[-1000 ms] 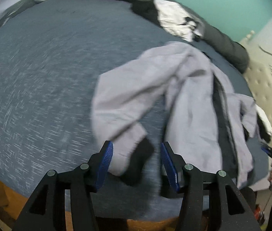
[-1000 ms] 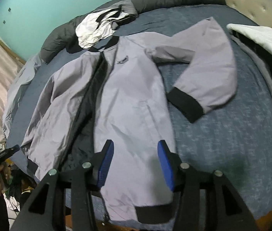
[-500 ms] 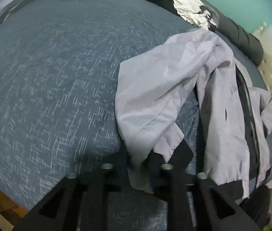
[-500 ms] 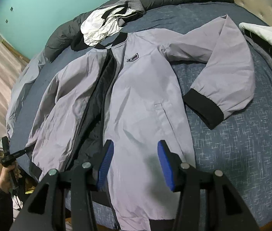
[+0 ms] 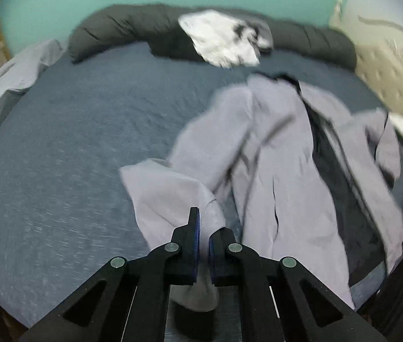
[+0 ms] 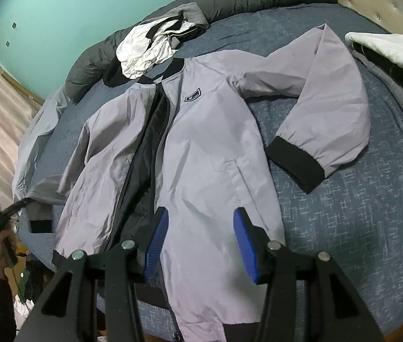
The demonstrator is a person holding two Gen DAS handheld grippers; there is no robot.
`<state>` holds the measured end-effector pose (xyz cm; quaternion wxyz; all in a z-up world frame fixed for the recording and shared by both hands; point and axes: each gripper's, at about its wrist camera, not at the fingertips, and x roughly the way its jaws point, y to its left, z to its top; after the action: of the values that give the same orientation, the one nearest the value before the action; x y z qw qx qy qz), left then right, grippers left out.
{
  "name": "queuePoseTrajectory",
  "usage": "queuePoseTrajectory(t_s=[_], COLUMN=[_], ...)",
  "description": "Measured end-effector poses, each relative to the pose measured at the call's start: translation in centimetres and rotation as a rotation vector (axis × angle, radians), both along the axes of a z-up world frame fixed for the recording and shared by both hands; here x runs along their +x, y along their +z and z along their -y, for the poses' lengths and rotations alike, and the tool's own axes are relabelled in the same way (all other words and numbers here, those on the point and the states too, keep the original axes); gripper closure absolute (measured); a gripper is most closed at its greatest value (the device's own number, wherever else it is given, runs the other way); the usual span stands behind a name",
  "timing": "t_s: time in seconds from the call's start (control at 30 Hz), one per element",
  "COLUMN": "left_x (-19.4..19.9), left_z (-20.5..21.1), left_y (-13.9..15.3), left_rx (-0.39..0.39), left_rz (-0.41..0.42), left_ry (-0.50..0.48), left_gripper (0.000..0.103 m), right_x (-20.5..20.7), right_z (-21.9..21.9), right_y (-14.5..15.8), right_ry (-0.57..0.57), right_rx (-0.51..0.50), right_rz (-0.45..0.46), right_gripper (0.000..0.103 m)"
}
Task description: Fold clothes
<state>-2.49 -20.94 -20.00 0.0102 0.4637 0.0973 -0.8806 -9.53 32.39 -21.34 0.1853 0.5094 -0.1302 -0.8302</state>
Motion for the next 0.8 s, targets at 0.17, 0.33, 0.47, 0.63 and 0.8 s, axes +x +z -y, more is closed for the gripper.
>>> queuePoseTrajectory(t_s=[0.17,0.33,0.47,0.63,0.8], left_x=[-1.2,-2.0,-0.5,1.1,1.9], left_z=[-2.2,-3.6,-1.8,1.5,3.3], left_y=[-3.1,-5.3,-3.6,-2.8,-3.8], left_rx=[0.064,0.128,0.190,0.242,0.272], left_rz=[0.049,0.079,0.032,-0.013,-0.010], left_ry=[-0.049,-0.086,-0.063,0.010,0.053], left_gripper=[0.095,0.088,0.060,0.052,0.050], right_x=[0.1,-0.1,-0.2,-0.4,-0.5], right_z=[0.4,0.1,0.0,-0.2,0.6], right_y=[-0.3,-0.1,0.0,-0.1,0.3], right_ry=[0.012,-0.008,-0.014,-0.040,-0.031], right_rx=[0.004,-0.014,-0.014,-0.029,-0.028], right_rz=[0.009,0.008,-0.001,0.004,-0.006], right_gripper=[0.055,0.055,0.055,0.055,0.055])
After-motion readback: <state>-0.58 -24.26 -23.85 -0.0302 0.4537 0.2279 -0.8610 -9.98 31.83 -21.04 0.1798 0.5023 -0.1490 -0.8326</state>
